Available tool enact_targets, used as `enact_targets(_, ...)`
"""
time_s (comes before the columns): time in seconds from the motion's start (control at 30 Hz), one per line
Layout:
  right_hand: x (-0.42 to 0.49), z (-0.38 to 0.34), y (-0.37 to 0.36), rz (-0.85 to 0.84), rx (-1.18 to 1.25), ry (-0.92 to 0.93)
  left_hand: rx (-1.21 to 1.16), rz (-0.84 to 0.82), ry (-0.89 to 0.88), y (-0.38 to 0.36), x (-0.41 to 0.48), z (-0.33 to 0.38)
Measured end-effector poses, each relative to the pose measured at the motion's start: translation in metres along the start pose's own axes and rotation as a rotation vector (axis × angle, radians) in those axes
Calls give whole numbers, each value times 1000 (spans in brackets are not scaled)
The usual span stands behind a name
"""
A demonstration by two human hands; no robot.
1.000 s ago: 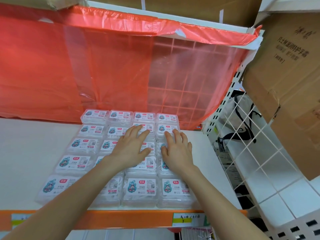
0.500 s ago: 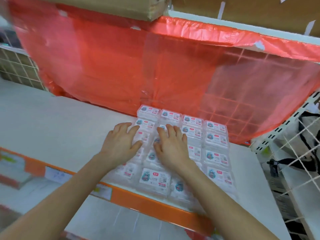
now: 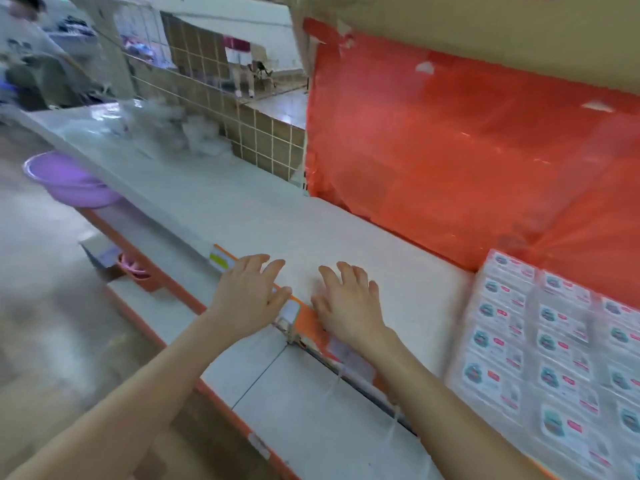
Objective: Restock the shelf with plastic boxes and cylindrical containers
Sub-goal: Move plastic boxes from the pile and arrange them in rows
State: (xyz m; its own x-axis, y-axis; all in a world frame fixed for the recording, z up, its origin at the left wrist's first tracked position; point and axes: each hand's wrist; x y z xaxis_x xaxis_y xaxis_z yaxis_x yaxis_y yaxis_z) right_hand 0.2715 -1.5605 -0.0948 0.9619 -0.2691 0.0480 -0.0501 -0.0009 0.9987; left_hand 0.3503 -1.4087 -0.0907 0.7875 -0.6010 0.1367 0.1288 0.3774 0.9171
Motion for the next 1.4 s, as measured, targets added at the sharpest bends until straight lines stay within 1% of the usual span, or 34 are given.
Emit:
enact_targets(0.13, 34, -73, -10, 13, 0, 54, 47, -22, 49, 24, -7, -72)
enact_targets(0.27, 61, -134, -10, 21, 37, 106, -33, 12, 110, 51, -14, -131)
enact_targets(0.5, 107, -198, -10, -6, 42, 198, -46, 50, 185, 70, -16, -199)
enact_targets(0.63, 139, -222, -11, -5, 48, 235, -45, 42, 213, 72, -3, -225)
enact_targets(0.8, 199, -242, -15, 3, 35, 270, -49, 66, 227, 78, 35, -263)
enact_targets(1.03, 300, -263, -11, -8, 39, 253, -97, 131, 211, 105, 123, -310)
enact_targets(1.17, 345, -275, -11, 41, 27, 264, -105, 165, 180, 114, 172, -328)
enact_targets(1.4, 392, -271, -18, 24, 12, 212, -115, 118, 145, 112, 223, -350)
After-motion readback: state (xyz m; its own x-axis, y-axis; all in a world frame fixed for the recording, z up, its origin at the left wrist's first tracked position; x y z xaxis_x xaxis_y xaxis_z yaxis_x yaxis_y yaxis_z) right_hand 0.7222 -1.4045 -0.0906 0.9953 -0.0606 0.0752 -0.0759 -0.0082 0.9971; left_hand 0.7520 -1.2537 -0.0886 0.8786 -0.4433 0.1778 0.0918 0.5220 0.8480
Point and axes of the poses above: each hand's wrist, its own x-axis towards the middle knuckle, its own y-axis out of the back of the hand, z = x × y, and after that the axes turned 10 degrees about -x, right-handed
